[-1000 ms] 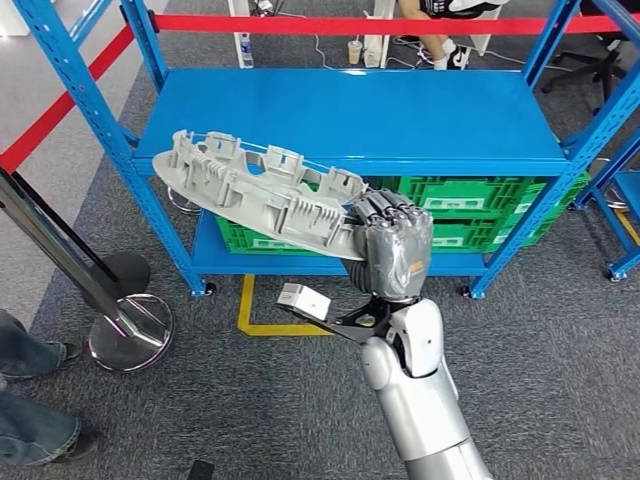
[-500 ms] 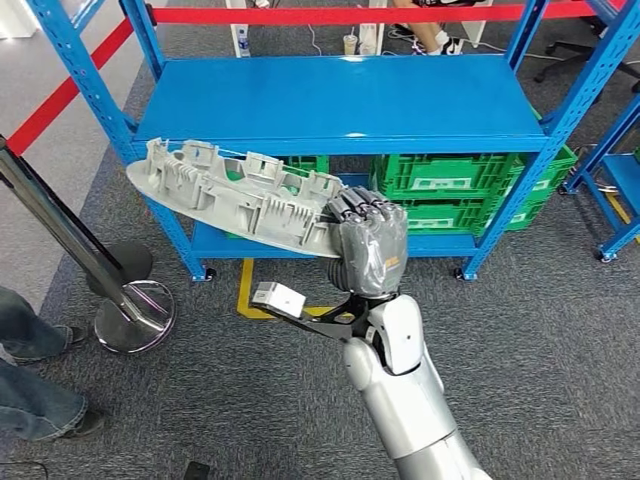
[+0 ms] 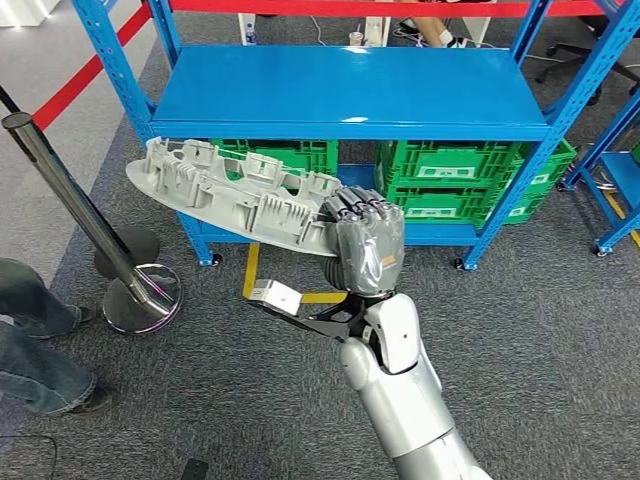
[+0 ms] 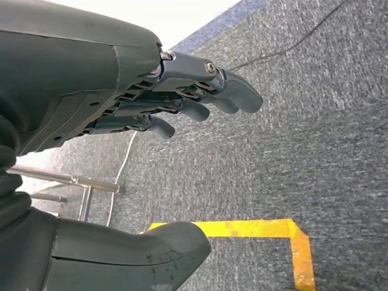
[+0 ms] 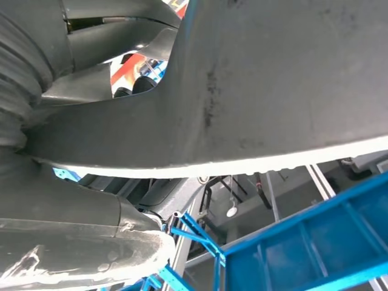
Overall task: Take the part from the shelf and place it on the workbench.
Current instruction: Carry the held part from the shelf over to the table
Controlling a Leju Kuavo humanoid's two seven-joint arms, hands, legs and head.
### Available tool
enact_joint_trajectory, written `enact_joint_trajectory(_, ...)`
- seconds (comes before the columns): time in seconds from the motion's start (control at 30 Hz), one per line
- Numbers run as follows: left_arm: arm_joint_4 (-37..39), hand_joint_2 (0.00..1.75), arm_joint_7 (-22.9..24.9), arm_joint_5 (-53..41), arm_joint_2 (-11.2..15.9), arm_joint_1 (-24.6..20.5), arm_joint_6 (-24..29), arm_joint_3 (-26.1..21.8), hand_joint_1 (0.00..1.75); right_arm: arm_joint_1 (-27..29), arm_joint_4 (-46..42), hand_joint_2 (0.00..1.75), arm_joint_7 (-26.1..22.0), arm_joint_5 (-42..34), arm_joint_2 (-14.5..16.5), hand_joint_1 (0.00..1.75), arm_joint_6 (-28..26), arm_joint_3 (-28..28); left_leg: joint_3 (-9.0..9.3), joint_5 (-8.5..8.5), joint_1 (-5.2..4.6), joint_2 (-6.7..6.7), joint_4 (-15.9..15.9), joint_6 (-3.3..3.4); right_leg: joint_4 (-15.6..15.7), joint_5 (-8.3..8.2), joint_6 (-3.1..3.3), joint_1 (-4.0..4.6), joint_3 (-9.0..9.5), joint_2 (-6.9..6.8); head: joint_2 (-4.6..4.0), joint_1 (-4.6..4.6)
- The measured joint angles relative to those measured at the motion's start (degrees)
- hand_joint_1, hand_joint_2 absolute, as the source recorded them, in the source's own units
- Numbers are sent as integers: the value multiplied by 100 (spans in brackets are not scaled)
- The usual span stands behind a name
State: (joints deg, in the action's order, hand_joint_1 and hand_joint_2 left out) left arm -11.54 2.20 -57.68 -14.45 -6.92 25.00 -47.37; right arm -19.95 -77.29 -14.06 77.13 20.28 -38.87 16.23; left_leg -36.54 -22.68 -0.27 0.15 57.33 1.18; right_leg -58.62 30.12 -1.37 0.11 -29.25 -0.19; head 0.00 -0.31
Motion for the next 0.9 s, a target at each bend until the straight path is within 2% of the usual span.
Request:
enact_joint_trajectory(0.03, 0, 175, -1, 0, -1, -1, -2, -1, 0, -11, 1, 175, 4, 2, 4, 175, -1, 10, -24, 51, 0, 3, -6, -30, 180, 7, 21, 14, 101, 6, 0, 0)
enact_joint_trajectory(0.07, 0, 175, -1, 0, -1, -2, -4, -1, 0, -17, 3, 175, 6, 3, 8, 175, -1, 18, -43, 106, 2, 7, -16, -62, 238, -10, 36, 26, 120, 11, 0, -2)
enact_joint_trajectory(0.1, 0, 175, -1, 0, 0, -1, -8, -3, 0, -21, 8, 175, 8, 3, 9, 175, -1, 21, -66, 147, 8, 8, -27, -93, 246, -66, 65, 17, 71, 9, 0, 0)
enact_joint_trajectory(0.13, 0, 175, -1, 0, 1, 0, -10, -5, 0, -25, 14, 175, 9, 3, 11, 175, -1, 24, -99, 117, 12, 2, -16, -127, 261, -125, 106, 8, 30, 2, 0, 0)
enact_joint_trajectory(0.17, 0, 175, -1, 2, 3, 2, -11, -8, 0, -31, 20, 175, 11, 3, 16, 175, -1, 28, -151, -20, 15, -4, 67, -162, 276, -188, 157, -6, -24, -9, 0, -5)
enact_joint_trajectory(0.2, 0, 175, -1, 3, 9, 3, -11, -11, 0, -37, 26, 175, 14, 4, 21, 175, 0, 33, -219, -258, 23, -10, 250, -196, 289, -257, 202, -20, -92, -18, 0, -14)
enact_joint_trajectory(0.27, 0, 175, -1, 5, 20, 2, -11, -15, 0, -44, 33, 175, 17, 4, 29, 175, 0, 42, -364, -848, 50, -13, 919, -256, 269, -374, 243, -14, -248, -22, 0, -25)
enact_joint_trajectory(0.3, 0, 175, -1, 4, 25, 0, -11, -17, 0, -44, 35, 175, 18, 4, 29, 175, 1, 45, -405, -1003, 62, -13, 1281, -279, 252, -435, 241, -11, -339, -23, 0, -27)
enact_joint_trajectory(0.33, 0, 175, -1, 4, 28, -2, -11, -18, 0, -44, 39, 175, 18, 4, 29, 175, 1, 46, -399, -1011, 72, -13, 1546, -296, 230, -496, 238, -10, -434, -25, 0, -24)
enact_joint_trajectory(0.37, 0, 175, -1, 4, 29, -3, -12, -19, 0, -44, 43, 175, 18, 4, 29, 175, 1, 49, -323, -883, 81, -13, 1654, -308, 201, -557, 233, -11, -535, -26, 0, -26)
enact_joint_trajectory(0.4, 0, 175, -1, 4, 32, -6, -12, -19, 0, -45, 45, 175, 18, 4, 29, 175, 1, 52, -167, -698, 91, -13, 1577, -314, 165, -614, 224, -12, -637, -25, 0, -26)
enact_joint_trajectory(0.43, 0, 175, -1, 4, 33, -12, -12, -19, 0, -46, 45, 175, 18, 4, 31, 175, 1, 55, 73, -565, 102, -15, 1327, -316, 126, -665, 208, -12, -727, -20, 0, -27)
enact_joint_trajectory(0.47, 0, 175, -2, 4, 34, -23, -12, -19, 0, -51, 44, 175, 18, 4, 34, 175, 0, 58, 381, -562, 105, -19, 930, -312, 85, -710, 183, -4, -807, -14, 0, -29)
enact_joint_trajectory(0.5, 0, 175, -3, 3, 32, -38, -12, -19, 0, -55, 40, 175, 18, 6, 38, 175, -1, 62, 657, -652, 101, -27, 528, -285, 54, -758, 152, 2, -863, -11, 0, -24)
enact_joint_trajectory(0.53, 0, 175, -4, 2, 29, -52, -11, -20, 0, -62, 39, 175, 18, 6, 41, 175, -1, 64, 846, -756, 89, -34, 219, -252, 44, -813, 118, 4, -900, -11, 0, -18)
enact_joint_trajectory(0.57, 0, 175, -5, 1, 27, -60, -12, -20, 0, -68, 38, 175, 18, 6, 42, 175, -1, 65, 932, -829, 67, -40, 28, -207, 54, -878, 83, 1, -926, -14, 0, -14)
enact_joint_trajectory(0.6, 1, 175, -5, 0, 26, -60, -12, -21, 0, -71, 40, 175, 18, 6, 41, 175, -1, 66, 908, -808, 54, -40, -25, -153, 77, -950, 47, -9, -946, -16, 0, -8)
enact_joint_trajectory(0.63, 1, 175, -5, 2, 26, -54, -11, -22, 0, -73, 43, 175, 18, 3, 37, 175, -1, 65, 852, -739, 51, -25, -29, -106, 86, -951, 15, -21, -977, -13, 0, -11)
enact_joint_trajectory(0.67, 2, 175, -5, 3, 26, -47, -12, -23, 0, -72, 45, 175, 18, 2, 33, 175, -1, 63, 791, -667, 51, -12, -39, -52, 30, -842, -14, -30, -1028, -8, 0, -6)
enact_joint_trajectory(0.7, 2, 175, -5, 5, 26, -41, -12, -25, 0, -71, 46, 175, 18, 1, 29, 175, -1, 62, 717, -589, 58, 3, -51, -6, -133, -611, -39, -35, -1093, -3, 0, 2)
enact_joint_trajectory(0.77, 2, 175, -5, 5, 26, -39, -13, -26, 0, -68, 48, 175, 18, 2, 26, 175, -1, 60, 538, -435, 53, 14, -50, 48, -782, 32, -66, -42, -1233, 1, 0, 19)
enact_joint_trajectory(0.8, 2, 175, -5, 5, 26, -39, -13, -26, 0, -67, 50, 175, 18, 2, 26, 175, -1, 60, 435, -355, 44, 15, -46, 53, -1163, 240, -72, -42, -1273, 1, 0, 19)
enact_joint_trajectory(0.83, 2, 175, -5, 5, 26, -38, -13, -26, 0, -66, 54, 175, 18, 1, 25, 175, -1, 60, 332, -276, 35, 18, -41, 54, -1457, 291, -70, -41, -1269, 1, 0, 20)
enact_joint_trajectory(0.87, 2, 175, -5, 6, 26, -37, -13, -26, 0, -66, 57, 175, 18, 1, 25, 175, -1, 60, 231, -200, 25, 22, -36, 52, -1604, 201, -60, -40, -1200, 1, 0, 18)
enact_joint_trajectory(0.9, 2, 175, -5, 7, 26, -37, -13, -26, 0, -66, 61, 175, 18, 1, 25, 175, -1, 60, 136, -126, 14, 25, -32, 48, -1566, 25, -40, -36, -1043, 1, 0, 17)
